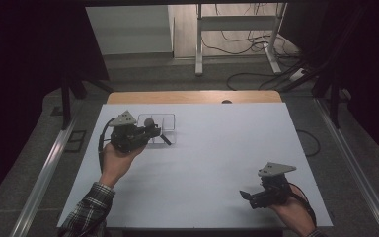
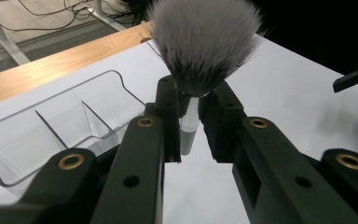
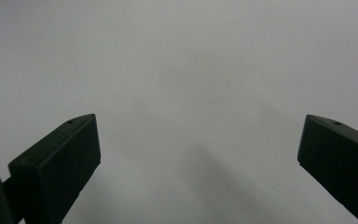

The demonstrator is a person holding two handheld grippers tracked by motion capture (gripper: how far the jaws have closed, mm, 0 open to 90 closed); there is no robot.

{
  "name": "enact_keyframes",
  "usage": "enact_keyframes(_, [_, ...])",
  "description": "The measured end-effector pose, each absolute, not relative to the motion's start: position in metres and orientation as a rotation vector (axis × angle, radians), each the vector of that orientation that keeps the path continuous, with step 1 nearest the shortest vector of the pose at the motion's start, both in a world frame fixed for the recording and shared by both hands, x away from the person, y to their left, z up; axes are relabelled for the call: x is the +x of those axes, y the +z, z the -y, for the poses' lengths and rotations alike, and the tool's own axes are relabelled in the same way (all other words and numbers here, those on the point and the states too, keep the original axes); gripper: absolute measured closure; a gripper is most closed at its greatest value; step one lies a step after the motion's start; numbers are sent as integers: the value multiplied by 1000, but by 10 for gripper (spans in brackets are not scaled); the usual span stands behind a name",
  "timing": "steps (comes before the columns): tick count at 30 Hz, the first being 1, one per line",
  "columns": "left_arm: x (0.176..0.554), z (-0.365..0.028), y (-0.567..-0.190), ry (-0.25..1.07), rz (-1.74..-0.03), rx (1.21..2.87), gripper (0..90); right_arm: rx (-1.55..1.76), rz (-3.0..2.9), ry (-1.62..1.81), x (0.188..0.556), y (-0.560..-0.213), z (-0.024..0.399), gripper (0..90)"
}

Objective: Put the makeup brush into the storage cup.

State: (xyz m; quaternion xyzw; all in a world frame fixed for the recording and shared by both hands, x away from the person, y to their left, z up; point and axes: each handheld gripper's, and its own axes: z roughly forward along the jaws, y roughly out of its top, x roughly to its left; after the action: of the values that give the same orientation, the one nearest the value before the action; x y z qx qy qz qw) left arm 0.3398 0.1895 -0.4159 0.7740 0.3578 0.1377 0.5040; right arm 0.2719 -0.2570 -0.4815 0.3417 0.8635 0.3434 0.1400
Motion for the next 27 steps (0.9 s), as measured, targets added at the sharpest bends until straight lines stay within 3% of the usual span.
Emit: enact_keyframes(27, [361,-187,-395,409,-874,1878,768,1031,-2468,1003,265,-480,274,0])
